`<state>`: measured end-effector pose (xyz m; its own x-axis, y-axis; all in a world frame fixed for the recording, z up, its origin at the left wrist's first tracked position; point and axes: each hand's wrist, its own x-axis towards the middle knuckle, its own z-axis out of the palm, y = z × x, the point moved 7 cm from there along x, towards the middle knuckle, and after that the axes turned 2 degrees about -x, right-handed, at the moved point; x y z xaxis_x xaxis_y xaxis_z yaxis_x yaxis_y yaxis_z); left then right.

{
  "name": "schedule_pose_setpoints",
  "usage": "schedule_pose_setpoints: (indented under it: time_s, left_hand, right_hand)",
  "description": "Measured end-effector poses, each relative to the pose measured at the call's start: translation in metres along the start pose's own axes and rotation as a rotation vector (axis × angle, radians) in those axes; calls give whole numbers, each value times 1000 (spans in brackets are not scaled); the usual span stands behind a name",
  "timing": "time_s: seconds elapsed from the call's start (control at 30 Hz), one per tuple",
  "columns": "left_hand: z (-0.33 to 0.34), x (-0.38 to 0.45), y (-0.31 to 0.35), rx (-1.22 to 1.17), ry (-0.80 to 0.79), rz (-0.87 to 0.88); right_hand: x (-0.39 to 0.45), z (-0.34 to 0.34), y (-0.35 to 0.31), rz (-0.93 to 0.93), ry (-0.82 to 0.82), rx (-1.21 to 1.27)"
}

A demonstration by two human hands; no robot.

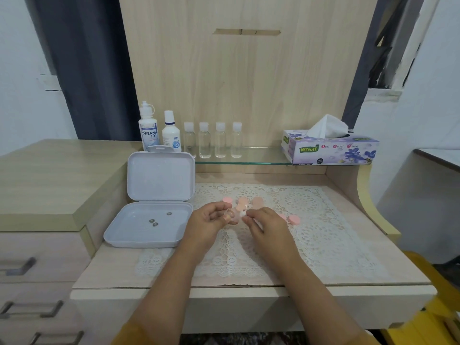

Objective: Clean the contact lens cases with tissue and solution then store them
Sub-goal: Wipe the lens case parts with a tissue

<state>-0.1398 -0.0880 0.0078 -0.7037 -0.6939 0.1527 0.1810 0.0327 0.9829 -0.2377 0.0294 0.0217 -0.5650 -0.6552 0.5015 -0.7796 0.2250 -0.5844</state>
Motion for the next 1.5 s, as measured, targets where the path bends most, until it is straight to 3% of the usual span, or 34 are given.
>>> schedule_pose_setpoints:
  time_s: [0.27,0.47,0.77,1.0,1.13,1.27,1.5]
  left_hand:
    - [2,-2,2,0,-25,9]
    - [-1,0,1,-2,10,21]
    - [6,-3,4,44,-59,44]
    - [7,-4,6,84,-90,87]
    - [4,-4,7,42,-72,98]
    - [2,-3,6,18,-62,106]
    - [-1,1,2,-18,-34,98]
  right_hand:
    - [-3,-6,-4,-25,78,2]
    - [-3,6,-10,-68,-56,-190]
    - [-1,6,-4,13,-76,-200]
    - [0,7,-1,61,-105,-102]
    - [-2,2,3,183,-86,131]
    - [-2,-2,3,181,-78,249]
    - [-5,-26,17,265,261,427]
